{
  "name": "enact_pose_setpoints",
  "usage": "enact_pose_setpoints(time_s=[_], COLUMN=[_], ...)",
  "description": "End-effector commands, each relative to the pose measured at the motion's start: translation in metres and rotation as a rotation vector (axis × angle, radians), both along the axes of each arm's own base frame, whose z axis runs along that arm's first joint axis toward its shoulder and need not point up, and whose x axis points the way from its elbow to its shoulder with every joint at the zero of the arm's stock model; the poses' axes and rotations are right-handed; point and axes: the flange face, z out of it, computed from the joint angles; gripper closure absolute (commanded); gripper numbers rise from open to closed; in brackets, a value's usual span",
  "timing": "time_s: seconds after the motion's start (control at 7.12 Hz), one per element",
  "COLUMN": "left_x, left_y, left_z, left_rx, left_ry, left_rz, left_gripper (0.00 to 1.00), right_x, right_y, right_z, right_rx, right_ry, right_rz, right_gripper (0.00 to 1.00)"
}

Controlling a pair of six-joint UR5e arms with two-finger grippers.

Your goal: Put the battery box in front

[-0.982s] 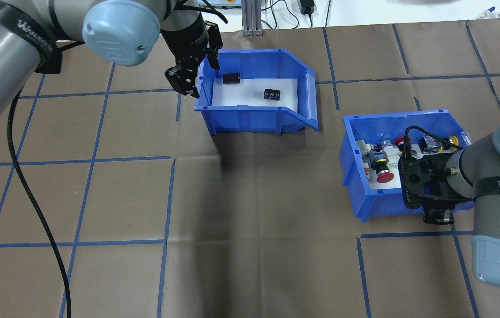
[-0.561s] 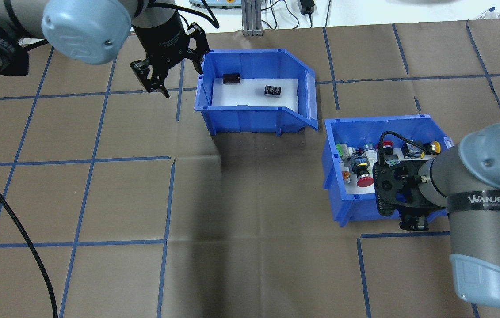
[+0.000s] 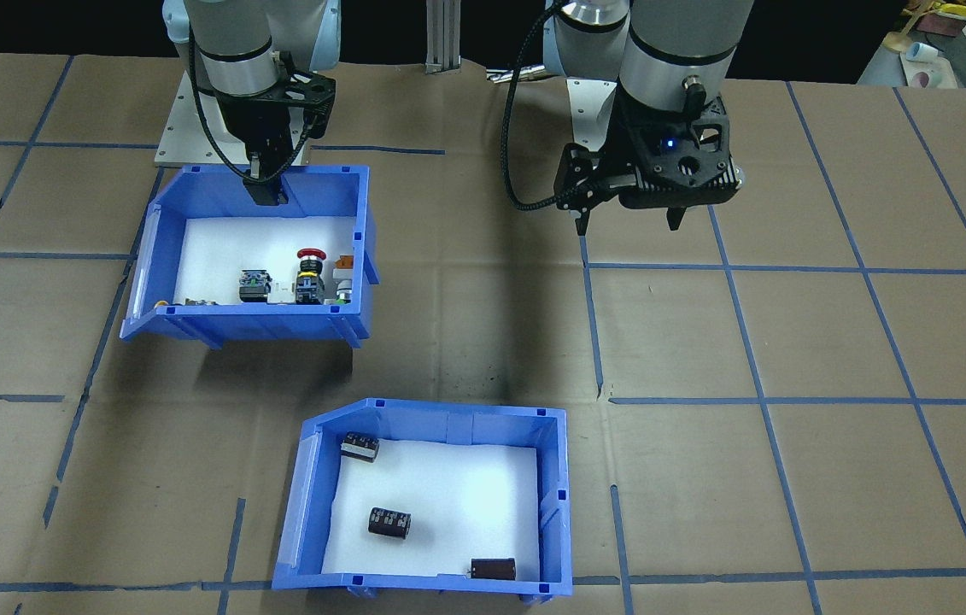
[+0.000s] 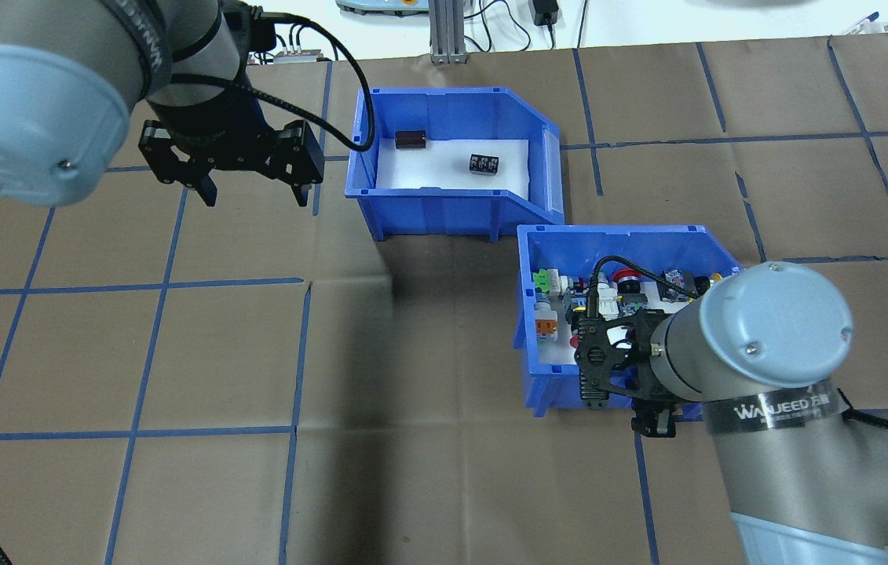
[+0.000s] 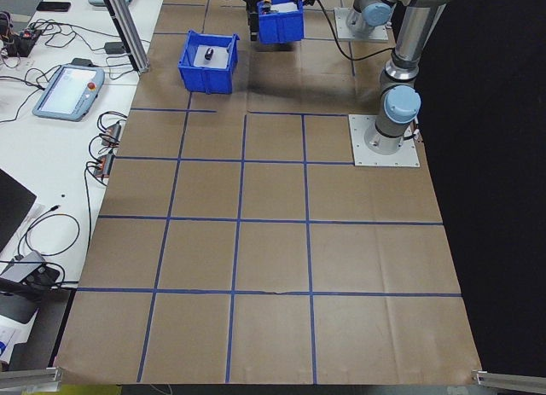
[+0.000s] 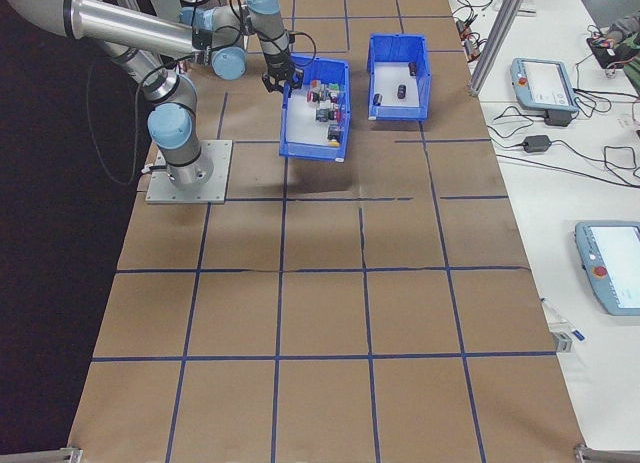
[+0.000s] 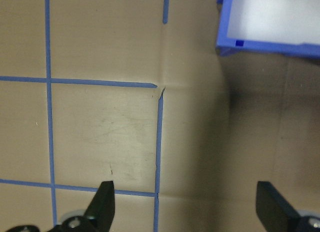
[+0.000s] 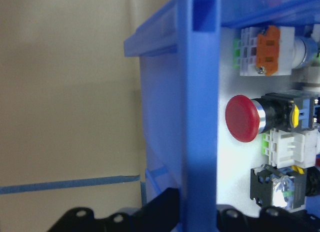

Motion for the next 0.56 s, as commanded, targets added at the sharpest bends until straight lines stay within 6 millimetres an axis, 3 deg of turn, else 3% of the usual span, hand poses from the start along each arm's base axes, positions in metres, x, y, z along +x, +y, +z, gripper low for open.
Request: enact_pose_setpoints(time_s=[0.0,0.28,0.42], left_x=[0.003,0.031,0.056], left_y=[0.016,0.024,0.023], left_z=[0.0,0.012,0.018], left_rx=[-0.003,0.0,-0.002], left_ry=[0.033,0.048,0.048], left_rz=[-0.059,-0.049,-0.028], left_gripper=[0.01,0.01,0.01], right_x=[0.038,0.074,0.093], right_y=[0.007,0.017,0.015], right_z=[-0.011,-0.024,-0.028], right_rx=[-0.019,-0.047,-0.054], right_ry=[0.008,0.02,0.028], right_rz=[0.008,0.034,0.03], right_gripper=[0.94,0.94,0.94])
